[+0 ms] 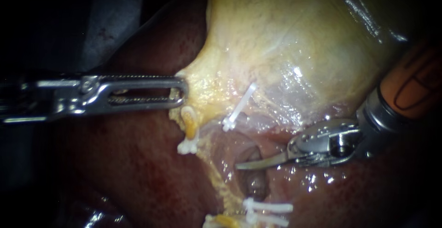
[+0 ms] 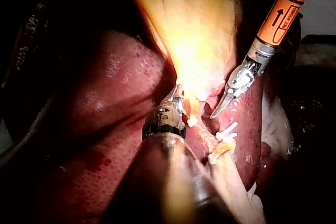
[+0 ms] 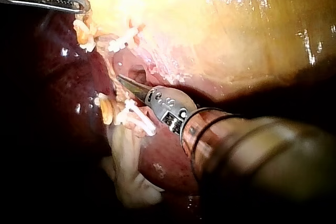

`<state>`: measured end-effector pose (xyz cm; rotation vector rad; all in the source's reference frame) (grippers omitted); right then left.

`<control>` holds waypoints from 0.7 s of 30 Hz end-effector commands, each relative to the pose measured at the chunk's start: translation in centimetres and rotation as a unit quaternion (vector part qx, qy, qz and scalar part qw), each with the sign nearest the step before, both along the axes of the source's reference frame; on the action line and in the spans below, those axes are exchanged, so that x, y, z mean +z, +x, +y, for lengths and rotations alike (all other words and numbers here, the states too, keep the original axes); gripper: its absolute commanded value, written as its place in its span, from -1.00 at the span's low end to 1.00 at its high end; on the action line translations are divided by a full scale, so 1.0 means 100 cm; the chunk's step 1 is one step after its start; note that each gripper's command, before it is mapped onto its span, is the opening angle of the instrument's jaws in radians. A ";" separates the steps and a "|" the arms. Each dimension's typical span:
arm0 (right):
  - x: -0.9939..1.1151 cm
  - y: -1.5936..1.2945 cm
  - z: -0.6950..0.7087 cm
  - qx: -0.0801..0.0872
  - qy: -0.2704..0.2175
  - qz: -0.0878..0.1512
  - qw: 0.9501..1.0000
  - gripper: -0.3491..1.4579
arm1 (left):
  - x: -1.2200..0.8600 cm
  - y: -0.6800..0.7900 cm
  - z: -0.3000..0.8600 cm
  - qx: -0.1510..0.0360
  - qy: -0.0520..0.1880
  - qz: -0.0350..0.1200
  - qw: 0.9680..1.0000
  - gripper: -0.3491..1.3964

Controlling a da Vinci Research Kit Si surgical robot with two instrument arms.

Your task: Go back from the cut right tube

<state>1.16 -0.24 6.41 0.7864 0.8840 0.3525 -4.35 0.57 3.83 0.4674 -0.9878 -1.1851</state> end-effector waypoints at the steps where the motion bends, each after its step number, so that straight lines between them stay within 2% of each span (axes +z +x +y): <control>1: -0.0001 0.0000 0.0000 0.000 0.000 0.000 1.000 -1.00 | 0.0000 0.0000 0.0000 0.000 0.000 0.000 1.000 -1.00; 10: -0.0005 0.0000 0.0000 -0.001 0.001 -0.001 1.000 -1.00 | 0.0000 0.0000 0.0000 0.000 0.000 0.000 1.000 -1.00; 15: -0.0008 0.0002 0.0003 0.003 0.003 0.005 1.000 -1.00 | 0.0000 0.0000 0.0000 0.000 0.000 0.000 1.000 -1.00; 17: -0.0008 0.0003 0.0003 0.010 0.005 0.007 1.000 -1.00 | 0.0000 0.0000 0.0000 0.000 0.000 0.000 1.000 -1.00; 18: -0.0008 0.0003 0.0003 0.011 0.001 0.015 1.000 -1.00 | 0.0000 0.0000 -0.0001 0.000 0.000 0.000 1.000 -1.00; 21: -0.0007 0.0005 0.0004 0.015 0.000 0.023 1.000 -0.80 | 0.0000 0.0000 -0.0001 0.000 0.000 0.000 1.000 -1.00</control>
